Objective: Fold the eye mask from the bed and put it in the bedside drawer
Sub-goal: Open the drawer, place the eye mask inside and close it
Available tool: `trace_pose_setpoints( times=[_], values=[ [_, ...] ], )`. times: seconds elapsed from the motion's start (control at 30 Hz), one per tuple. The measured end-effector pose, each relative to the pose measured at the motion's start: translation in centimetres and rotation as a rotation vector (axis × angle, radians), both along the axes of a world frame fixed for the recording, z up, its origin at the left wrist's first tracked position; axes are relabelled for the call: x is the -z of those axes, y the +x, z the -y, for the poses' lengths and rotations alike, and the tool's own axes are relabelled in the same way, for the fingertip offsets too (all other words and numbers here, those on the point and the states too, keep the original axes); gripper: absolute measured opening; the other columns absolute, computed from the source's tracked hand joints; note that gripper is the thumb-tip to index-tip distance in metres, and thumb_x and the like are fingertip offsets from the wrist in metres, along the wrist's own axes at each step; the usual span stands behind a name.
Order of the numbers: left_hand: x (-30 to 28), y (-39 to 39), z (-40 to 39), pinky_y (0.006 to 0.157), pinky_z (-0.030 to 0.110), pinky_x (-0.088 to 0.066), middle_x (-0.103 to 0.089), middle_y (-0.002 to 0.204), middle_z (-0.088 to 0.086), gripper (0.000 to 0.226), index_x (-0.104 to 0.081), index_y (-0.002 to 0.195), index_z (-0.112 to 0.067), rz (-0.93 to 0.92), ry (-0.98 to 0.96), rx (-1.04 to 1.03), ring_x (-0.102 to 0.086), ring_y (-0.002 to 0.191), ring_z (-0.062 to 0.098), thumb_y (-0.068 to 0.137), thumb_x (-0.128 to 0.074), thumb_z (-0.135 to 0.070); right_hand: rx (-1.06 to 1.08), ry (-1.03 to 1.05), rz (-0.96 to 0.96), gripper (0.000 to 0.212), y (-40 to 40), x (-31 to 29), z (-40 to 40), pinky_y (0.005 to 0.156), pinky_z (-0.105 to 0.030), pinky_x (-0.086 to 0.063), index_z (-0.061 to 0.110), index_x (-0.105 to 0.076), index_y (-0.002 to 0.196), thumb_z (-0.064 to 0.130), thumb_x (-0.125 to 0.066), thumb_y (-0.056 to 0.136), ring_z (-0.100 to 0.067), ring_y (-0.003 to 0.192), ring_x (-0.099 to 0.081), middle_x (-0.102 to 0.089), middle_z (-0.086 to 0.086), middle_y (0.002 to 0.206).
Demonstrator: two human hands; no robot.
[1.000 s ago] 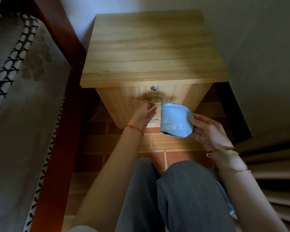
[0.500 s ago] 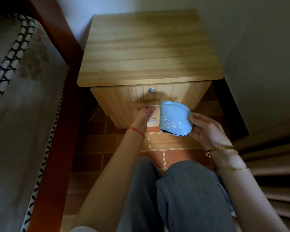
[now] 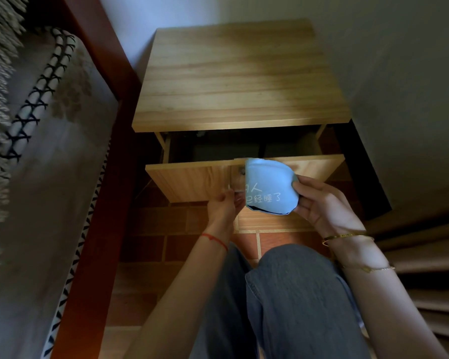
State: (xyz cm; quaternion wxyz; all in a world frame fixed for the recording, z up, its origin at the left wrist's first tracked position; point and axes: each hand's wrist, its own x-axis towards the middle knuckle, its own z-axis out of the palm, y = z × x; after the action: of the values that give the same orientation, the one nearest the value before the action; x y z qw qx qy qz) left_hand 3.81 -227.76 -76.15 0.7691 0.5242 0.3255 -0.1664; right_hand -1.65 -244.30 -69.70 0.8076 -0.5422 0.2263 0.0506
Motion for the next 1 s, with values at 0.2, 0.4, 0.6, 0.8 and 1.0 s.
trace_pose_setpoints(
  times=[0.2,0.4,0.6,0.8,1.0],
  values=[
    [0.7,-3.2,-0.5,0.049,0.016,-0.056,-0.069,0.069,0.012,0.016,-0.060,0.102,0.010,-0.054,-0.047,-0.033,-0.068,0.050,0.012,0.098,-0.049,-0.001,-0.013,-0.006,0.016,0.018,-0.9,-0.6,-0.4,0.075,-0.029,-0.060,0.010,-0.067,0.101,0.009,-0.063,0.083,-0.021,0.086,-0.073,-0.077,-0.006,0.090],
    [2.4,-5.4,-0.9,0.055,0.020,-0.057,-0.063,0.076,0.017,0.018,-0.059,0.086,0.004,-0.076,-0.028,-0.023,-0.066,0.042,0.008,0.099,-0.046,0.001,-0.020,-0.002,0.026,0.015,-1.6,-0.8,-0.7,0.063,-0.023,-0.058,0.012,-0.067,0.098,0.009,-0.063,0.084,-0.019,0.084,-0.074,-0.077,-0.005,0.088],
    [2.6,-5.5,-1.4,0.067,0.026,-0.058,-0.066,0.084,0.015,0.014,-0.060,0.104,0.003,-0.058,-0.027,0.013,-0.069,0.051,0.009,0.098,-0.047,-0.001,-0.028,0.005,0.007,0.013,-1.4,-0.4,-0.7,0.063,-0.024,-0.057,0.012,-0.068,0.096,0.007,-0.062,0.085,-0.020,0.083,-0.074,-0.077,-0.005,0.086],
    [-0.2,-6.1,-3.7,0.068,0.028,-0.061,-0.063,0.116,0.025,0.026,-0.058,0.120,0.007,-0.044,0.003,0.182,-0.066,0.094,0.028,0.095,-0.053,0.001,-0.035,0.006,-0.015,0.018,-0.8,0.0,-0.8,0.065,-0.025,-0.058,0.011,-0.066,0.101,0.009,-0.063,0.084,-0.022,0.088,-0.073,-0.077,-0.007,0.091],
    [-5.4,-5.8,-6.3,0.079,0.027,-0.060,-0.073,0.110,0.017,0.028,-0.067,0.113,-0.001,0.089,0.121,0.413,-0.070,0.103,0.026,0.099,-0.051,-0.018,-0.034,0.002,-0.017,0.017,-0.2,0.0,-0.8,0.064,-0.024,-0.057,0.012,-0.066,0.100,0.010,-0.064,0.083,-0.022,0.087,-0.073,-0.077,-0.007,0.090]
  ],
)
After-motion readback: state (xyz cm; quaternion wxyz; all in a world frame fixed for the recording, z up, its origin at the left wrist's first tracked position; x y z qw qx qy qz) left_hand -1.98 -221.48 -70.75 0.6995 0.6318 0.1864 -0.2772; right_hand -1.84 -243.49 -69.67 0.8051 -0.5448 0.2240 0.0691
